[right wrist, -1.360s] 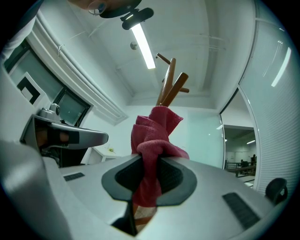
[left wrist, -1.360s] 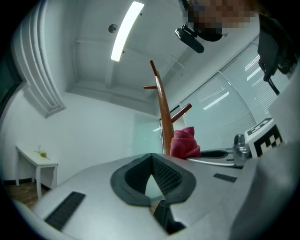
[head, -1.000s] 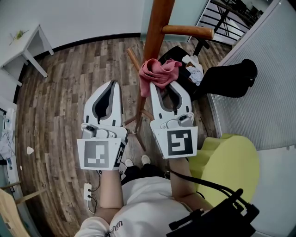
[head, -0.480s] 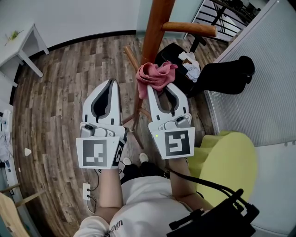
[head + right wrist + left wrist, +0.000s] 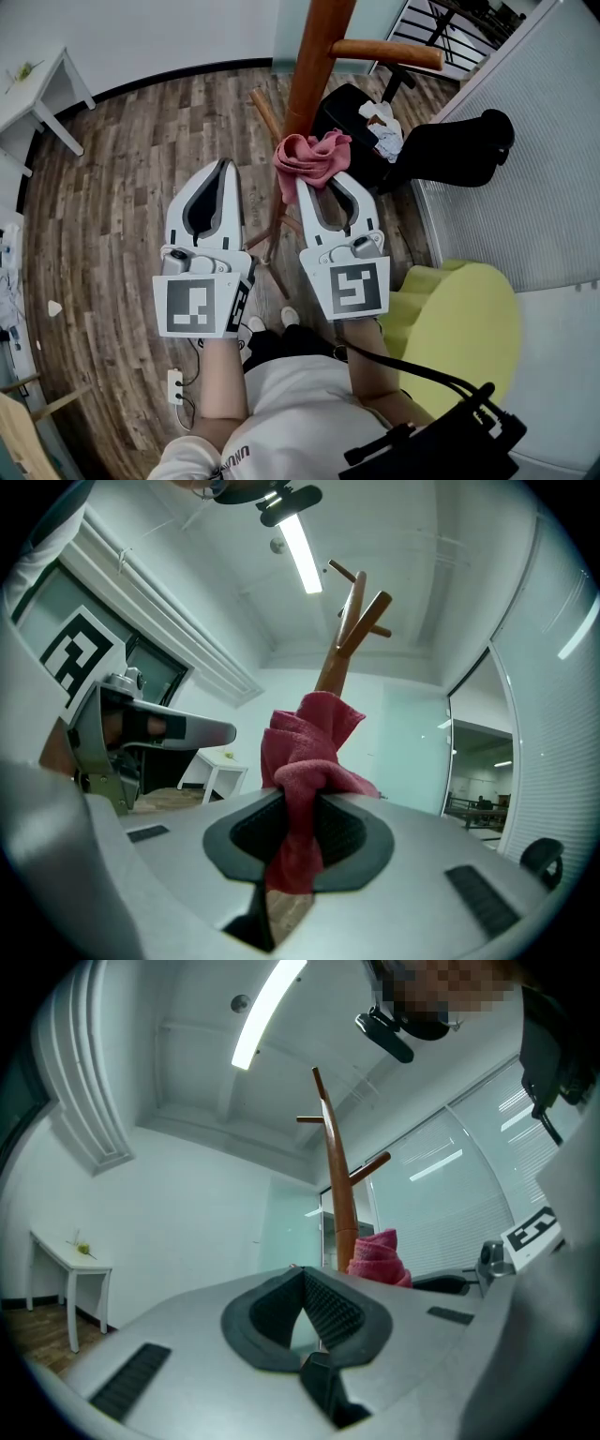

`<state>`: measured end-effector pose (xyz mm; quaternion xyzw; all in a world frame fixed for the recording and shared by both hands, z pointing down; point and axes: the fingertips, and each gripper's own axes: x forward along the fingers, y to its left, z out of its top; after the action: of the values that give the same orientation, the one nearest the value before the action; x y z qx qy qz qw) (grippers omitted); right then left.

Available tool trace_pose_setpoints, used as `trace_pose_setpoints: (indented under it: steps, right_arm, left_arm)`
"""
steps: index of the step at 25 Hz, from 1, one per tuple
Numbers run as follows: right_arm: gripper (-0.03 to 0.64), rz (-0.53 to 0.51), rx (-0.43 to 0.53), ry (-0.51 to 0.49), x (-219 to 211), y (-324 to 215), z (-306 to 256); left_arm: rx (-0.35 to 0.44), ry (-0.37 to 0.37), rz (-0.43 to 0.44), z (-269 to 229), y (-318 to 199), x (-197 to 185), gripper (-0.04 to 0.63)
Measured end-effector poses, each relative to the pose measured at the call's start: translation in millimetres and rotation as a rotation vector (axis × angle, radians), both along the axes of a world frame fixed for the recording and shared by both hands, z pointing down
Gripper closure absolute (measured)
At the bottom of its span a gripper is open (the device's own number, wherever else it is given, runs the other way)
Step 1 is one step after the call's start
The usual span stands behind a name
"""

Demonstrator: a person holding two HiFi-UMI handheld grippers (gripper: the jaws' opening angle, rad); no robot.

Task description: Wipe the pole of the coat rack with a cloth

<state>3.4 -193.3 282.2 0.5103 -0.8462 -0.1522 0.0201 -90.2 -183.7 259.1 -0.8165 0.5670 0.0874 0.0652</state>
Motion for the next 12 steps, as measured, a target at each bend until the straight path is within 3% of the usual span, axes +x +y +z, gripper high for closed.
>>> trace_pose_setpoints:
  steps: [12]
  right_arm:
    - [0.538, -0.009, -0.041, 0.149, -1, 0, 27]
  left_arm:
    - [-0.016, -0.004, -0.013, 10, -1, -7, 0.585]
